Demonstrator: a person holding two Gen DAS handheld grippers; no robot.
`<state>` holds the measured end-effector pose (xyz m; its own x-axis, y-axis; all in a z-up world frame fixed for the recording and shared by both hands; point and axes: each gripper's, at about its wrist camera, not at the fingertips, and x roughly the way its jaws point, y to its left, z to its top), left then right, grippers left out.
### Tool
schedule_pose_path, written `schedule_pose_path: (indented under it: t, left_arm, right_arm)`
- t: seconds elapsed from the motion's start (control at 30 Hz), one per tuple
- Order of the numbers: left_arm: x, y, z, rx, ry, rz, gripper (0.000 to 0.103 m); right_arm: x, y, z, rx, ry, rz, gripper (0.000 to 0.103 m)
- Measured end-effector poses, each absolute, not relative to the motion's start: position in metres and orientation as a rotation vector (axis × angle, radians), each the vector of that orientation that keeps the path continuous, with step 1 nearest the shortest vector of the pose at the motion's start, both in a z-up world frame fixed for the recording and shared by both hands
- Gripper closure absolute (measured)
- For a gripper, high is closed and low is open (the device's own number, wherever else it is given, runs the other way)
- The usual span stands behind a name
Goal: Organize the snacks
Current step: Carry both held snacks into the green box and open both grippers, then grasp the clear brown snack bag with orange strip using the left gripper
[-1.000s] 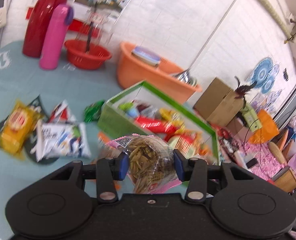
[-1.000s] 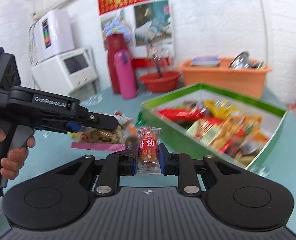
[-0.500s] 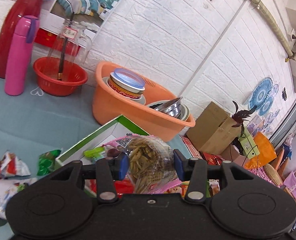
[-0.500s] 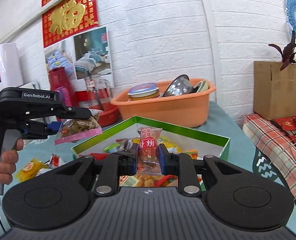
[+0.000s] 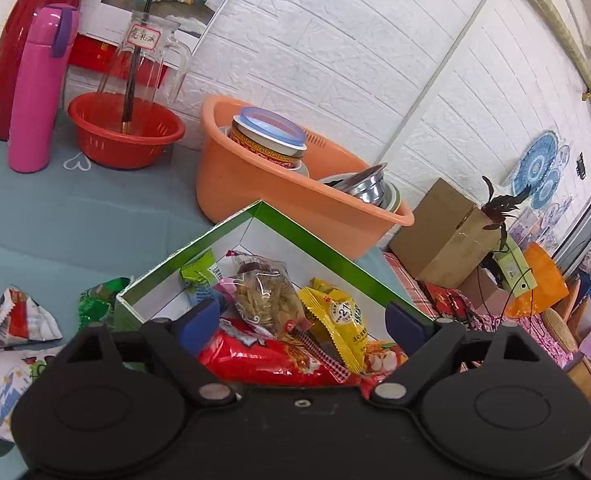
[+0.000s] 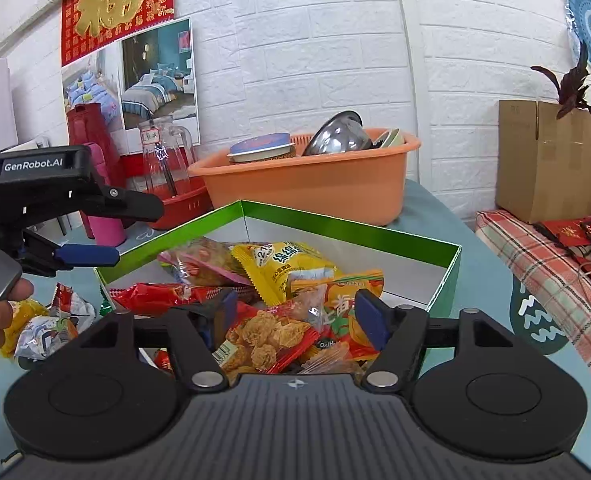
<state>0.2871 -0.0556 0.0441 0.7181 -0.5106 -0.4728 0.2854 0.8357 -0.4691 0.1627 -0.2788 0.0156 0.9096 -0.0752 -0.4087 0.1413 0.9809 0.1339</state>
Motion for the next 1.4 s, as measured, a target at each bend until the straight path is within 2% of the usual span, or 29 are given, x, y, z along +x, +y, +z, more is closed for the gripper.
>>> schedule_pose_path:
  t: [0.27,0.63,0.93,1.2,1.4]
  left_arm:
    - [0.246,-0.035,0.066,-0.358,0.615,-0.449,0.000]
    - [0.177,0.035,0.083,-0.301,0.615,-0.350,0.000]
    - [0.163,0.067,0.043,-0.330,0.707,-0.383,0.000]
    - [0.185,0.050,0.016,-0.318,0.721,-0.478,0.000]
    - [0.212,0.036,0.001,-0.276,0.737,-0.515,0.000]
  right_arm:
    - [0.134,-0.260,0.050,0.181,0.351,-0.074,0.000]
    - [0.098,-0.209,0.080,0.194,0.352,0.111,0.000]
    - [0.104,-0.174,0.046,0.235,0.515,0.247,0.000]
    - [0.135,-0.164,0.004,0.245,0.634,0.277,0.000]
    - [0.153,-0.160,-0.011,0.242,0.637,0.279,0.005]
